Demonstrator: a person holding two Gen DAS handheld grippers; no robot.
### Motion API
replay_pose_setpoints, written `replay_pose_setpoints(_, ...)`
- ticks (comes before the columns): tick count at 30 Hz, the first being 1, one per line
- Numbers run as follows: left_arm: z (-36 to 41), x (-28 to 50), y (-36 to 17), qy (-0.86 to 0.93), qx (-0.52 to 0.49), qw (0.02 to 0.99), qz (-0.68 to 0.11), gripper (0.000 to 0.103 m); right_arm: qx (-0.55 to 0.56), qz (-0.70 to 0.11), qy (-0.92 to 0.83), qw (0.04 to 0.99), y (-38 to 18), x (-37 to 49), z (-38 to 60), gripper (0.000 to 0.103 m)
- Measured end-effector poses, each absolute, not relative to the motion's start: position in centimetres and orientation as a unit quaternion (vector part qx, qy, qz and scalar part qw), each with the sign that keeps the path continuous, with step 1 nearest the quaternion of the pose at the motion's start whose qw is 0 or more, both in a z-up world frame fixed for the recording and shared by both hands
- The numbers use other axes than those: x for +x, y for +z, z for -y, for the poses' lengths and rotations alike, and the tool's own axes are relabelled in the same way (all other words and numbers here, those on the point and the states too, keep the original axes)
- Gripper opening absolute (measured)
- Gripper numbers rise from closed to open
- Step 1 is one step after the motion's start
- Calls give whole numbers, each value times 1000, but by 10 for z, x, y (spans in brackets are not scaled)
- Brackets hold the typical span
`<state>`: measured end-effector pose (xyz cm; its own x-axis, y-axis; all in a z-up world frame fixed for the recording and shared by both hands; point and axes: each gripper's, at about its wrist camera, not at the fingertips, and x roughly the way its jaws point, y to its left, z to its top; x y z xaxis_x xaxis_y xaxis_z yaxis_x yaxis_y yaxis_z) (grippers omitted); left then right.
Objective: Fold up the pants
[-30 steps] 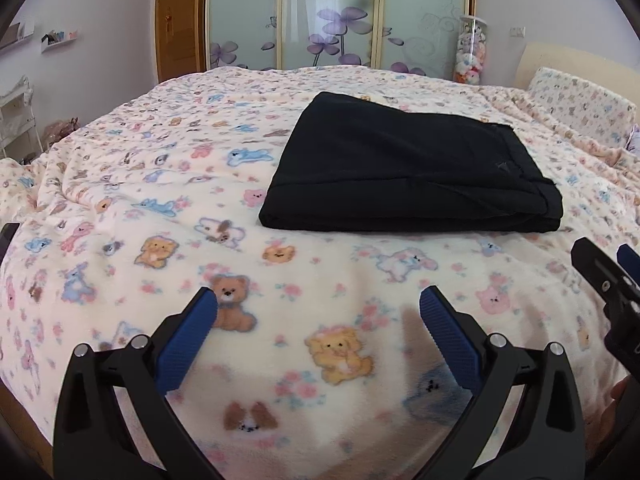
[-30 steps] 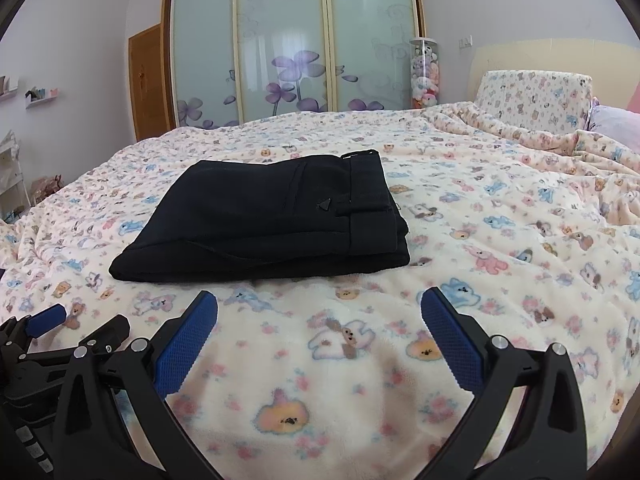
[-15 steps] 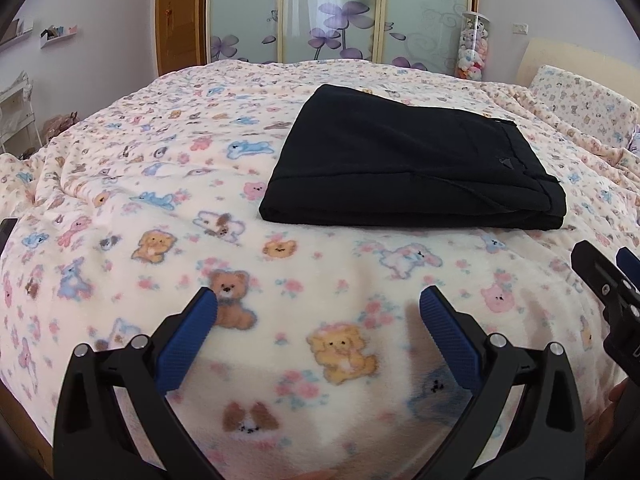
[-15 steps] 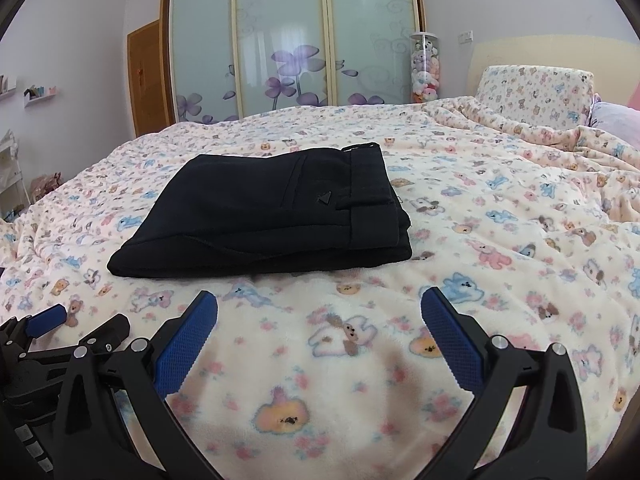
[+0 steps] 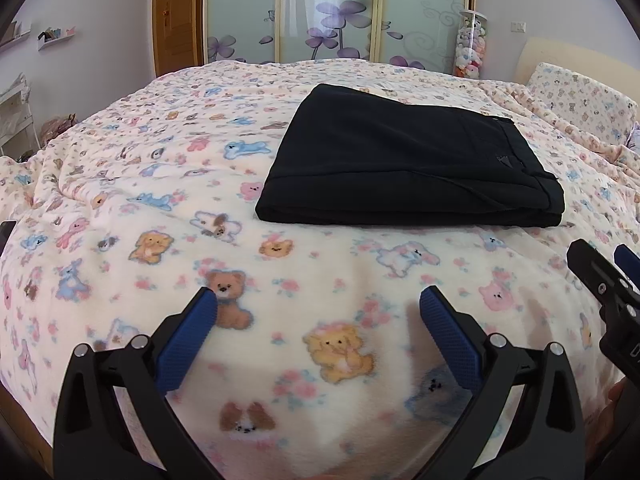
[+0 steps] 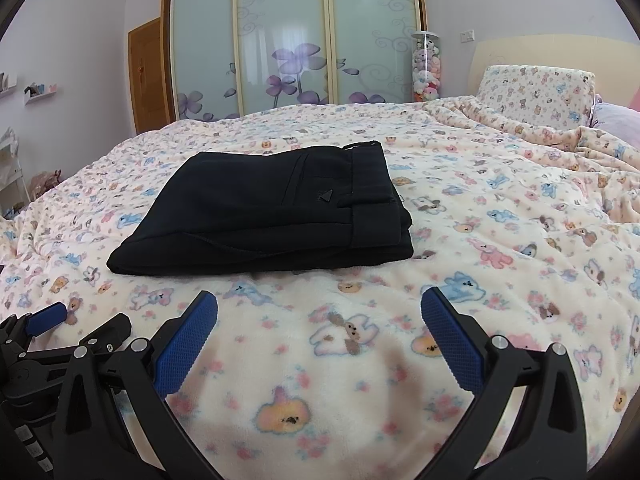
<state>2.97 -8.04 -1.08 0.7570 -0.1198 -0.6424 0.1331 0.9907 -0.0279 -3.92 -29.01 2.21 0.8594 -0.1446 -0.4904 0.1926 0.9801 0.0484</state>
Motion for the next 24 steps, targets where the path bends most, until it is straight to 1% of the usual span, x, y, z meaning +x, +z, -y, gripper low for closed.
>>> replay_pose_setpoints(24, 81, 30, -11, -66, 13, 937, -342, 101, 46, -252, -85, 963, 22, -36, 292, 102)
